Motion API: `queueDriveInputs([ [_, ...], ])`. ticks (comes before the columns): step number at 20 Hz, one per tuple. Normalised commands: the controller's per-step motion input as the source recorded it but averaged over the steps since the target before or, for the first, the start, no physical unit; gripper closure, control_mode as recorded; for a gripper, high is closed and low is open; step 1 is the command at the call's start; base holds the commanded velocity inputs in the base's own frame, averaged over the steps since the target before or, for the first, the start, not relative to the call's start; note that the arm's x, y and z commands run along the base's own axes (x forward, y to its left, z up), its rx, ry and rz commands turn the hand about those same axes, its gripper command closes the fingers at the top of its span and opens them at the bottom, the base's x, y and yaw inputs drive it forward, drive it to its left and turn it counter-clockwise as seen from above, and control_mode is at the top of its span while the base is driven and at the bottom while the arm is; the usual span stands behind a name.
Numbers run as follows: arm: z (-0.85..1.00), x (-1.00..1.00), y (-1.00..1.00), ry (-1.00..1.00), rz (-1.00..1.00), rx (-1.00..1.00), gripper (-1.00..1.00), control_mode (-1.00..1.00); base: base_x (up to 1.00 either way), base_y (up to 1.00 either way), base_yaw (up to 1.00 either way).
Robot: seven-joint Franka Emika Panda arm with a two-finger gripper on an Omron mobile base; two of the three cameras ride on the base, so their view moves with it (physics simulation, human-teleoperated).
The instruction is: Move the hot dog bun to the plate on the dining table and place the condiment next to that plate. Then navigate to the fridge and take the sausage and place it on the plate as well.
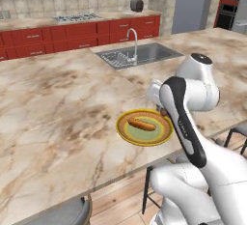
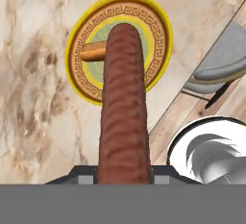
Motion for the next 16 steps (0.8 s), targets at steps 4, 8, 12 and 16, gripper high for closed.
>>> queueDriveInputs([
  [4, -0.43, 0.24, 0.0, 0.19, 0.0, 0.0, 1.0, -1.0, 0.0, 0.0, 0.0],
  [8, -0.09, 0.43, 0.0, 0.23, -0.04, 0.0, 1.0, -1.0, 0.0, 0.0, 0.0],
  [12, -0.14, 0.55, 0.0, 0.27, -0.04, 0.0, 1.0, -1.0, 0.0, 0.0, 0.0],
  [16, -0.27, 0.5, 0.0, 0.22, -0.03, -0.01, 1.0, -1.0, 0.0, 0.0, 0.0],
])
